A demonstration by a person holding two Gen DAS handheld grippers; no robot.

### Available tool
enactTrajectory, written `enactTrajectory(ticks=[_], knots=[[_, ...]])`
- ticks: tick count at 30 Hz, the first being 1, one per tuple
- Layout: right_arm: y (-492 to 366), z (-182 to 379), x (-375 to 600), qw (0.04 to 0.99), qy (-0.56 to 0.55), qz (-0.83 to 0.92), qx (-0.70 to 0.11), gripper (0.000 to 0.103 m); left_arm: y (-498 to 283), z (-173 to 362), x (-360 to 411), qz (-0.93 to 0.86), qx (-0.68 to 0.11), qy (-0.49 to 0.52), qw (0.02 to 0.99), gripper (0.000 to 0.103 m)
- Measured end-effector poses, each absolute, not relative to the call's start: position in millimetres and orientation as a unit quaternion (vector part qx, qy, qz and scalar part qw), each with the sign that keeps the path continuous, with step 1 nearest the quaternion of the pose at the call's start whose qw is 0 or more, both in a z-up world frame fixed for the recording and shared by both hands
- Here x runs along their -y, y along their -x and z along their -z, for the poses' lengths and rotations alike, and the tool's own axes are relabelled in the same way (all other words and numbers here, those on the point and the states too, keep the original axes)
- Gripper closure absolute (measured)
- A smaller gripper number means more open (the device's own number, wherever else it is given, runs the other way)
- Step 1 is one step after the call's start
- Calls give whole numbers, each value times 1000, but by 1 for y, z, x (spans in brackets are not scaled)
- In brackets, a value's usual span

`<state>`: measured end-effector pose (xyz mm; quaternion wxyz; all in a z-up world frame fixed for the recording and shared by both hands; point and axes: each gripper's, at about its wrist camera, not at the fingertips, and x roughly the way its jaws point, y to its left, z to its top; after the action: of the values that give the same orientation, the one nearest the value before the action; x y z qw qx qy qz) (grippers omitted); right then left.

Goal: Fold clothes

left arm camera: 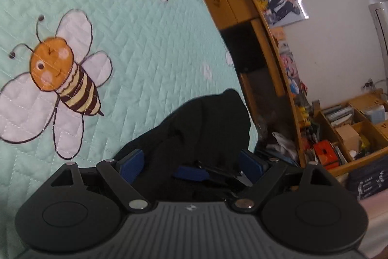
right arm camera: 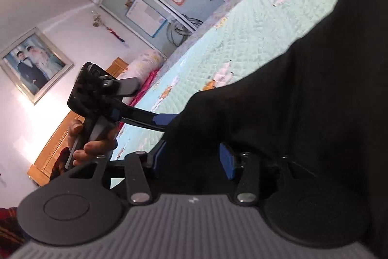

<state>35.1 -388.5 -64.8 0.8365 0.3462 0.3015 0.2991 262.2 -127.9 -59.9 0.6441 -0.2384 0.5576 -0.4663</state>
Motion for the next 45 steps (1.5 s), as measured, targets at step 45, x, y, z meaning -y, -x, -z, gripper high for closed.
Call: enactTrajectory(ticks=[45], knots=[[-31,66,378,838,-339,-310,-294,51,-238,76,161,368,-505,324,711,12]])
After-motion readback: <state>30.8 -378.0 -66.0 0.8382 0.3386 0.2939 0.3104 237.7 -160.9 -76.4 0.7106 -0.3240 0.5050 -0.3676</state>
